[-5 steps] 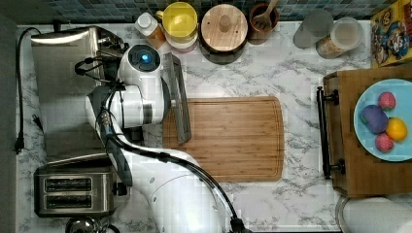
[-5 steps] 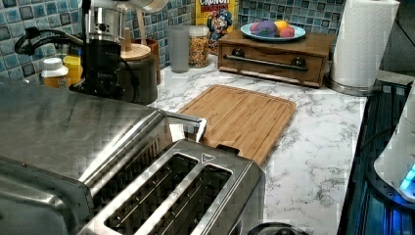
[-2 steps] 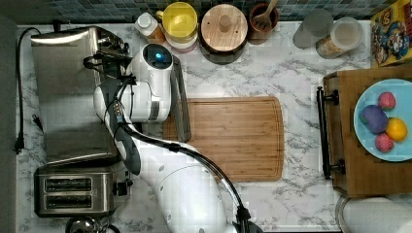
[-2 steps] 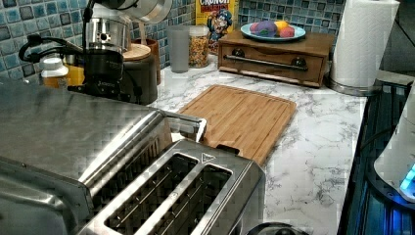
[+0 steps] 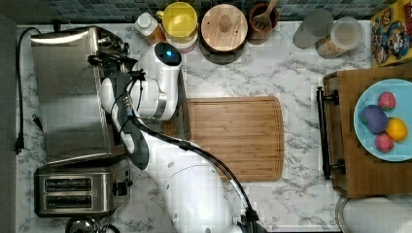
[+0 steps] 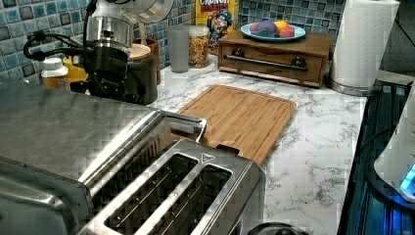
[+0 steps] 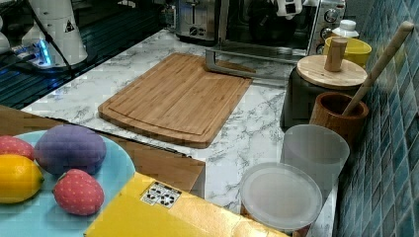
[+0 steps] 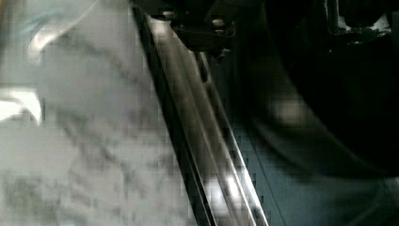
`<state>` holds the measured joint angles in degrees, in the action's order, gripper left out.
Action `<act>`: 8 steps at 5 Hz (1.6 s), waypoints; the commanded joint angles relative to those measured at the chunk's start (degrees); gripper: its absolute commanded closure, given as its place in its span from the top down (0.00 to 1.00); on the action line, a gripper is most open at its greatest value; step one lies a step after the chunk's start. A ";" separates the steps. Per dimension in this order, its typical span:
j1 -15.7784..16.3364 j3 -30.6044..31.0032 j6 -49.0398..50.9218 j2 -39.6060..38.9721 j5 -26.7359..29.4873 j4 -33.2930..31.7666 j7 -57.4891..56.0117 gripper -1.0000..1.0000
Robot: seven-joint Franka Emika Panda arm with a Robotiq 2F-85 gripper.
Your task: Put the bowl in the oven.
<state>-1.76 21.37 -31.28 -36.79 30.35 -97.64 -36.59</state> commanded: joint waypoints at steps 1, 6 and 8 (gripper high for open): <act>-3.56 -0.58 -3.30 8.43 6.08 3.49 5.58 0.50; -4.61 -2.97 0.50 13.31 0.36 1.55 4.86 0.50; -4.56 -3.04 0.51 13.31 0.38 1.55 4.85 0.50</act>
